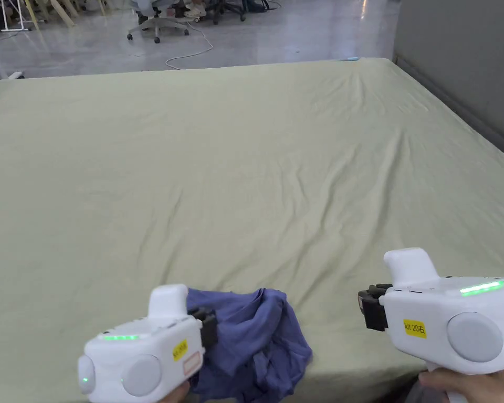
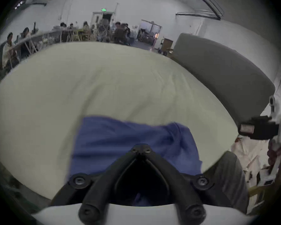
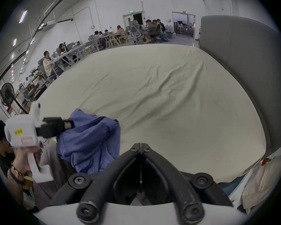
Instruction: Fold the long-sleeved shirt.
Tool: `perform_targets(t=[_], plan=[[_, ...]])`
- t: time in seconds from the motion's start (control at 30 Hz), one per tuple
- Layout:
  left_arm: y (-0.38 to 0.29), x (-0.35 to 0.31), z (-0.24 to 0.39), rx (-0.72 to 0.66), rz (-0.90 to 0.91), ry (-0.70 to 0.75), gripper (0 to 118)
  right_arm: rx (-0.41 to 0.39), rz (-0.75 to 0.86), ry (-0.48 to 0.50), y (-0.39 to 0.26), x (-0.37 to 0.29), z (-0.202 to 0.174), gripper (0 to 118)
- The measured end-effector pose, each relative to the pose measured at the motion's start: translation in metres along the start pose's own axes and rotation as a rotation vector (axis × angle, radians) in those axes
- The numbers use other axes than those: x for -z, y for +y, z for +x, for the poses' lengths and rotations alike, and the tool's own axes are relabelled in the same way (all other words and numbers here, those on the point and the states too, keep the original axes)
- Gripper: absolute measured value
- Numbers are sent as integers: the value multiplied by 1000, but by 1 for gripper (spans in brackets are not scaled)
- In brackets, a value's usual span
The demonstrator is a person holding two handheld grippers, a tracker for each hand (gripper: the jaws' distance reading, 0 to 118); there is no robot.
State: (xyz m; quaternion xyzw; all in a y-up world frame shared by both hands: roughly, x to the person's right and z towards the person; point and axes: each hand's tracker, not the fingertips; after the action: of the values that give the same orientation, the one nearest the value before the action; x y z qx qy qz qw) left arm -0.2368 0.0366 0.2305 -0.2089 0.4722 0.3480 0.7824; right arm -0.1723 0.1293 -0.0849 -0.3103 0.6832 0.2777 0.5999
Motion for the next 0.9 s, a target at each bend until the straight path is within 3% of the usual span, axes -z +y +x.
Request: perform_targets(t=[0.1, 0.23, 0.37, 0.5, 0.6, 0.77, 0.9], plan=[[-11, 13, 33, 98, -12, 3, 0, -8, -7, -9, -1, 0, 0, 0], [-17, 21, 66, 82, 1, -92, 0, -1, -12, -16, -2, 0, 1, 0], [-30, 47, 86, 158, -95, -89, 0, 5, -22, -27, -4, 2, 3, 0], [-23, 37, 86, 109, -110, -133, 0, 27, -24, -4, -3, 7, 2, 0], [0, 8, 66, -20, -35, -196, 0, 46, -25, 80, 3, 17, -10, 0], [42, -39, 21, -145, 85, -175, 0, 163, -65, 362, 12, 59, -38, 0], [73, -53, -4, -91, 75, -79, 0, 181, -201, 461, 2, 107, -59, 0]])
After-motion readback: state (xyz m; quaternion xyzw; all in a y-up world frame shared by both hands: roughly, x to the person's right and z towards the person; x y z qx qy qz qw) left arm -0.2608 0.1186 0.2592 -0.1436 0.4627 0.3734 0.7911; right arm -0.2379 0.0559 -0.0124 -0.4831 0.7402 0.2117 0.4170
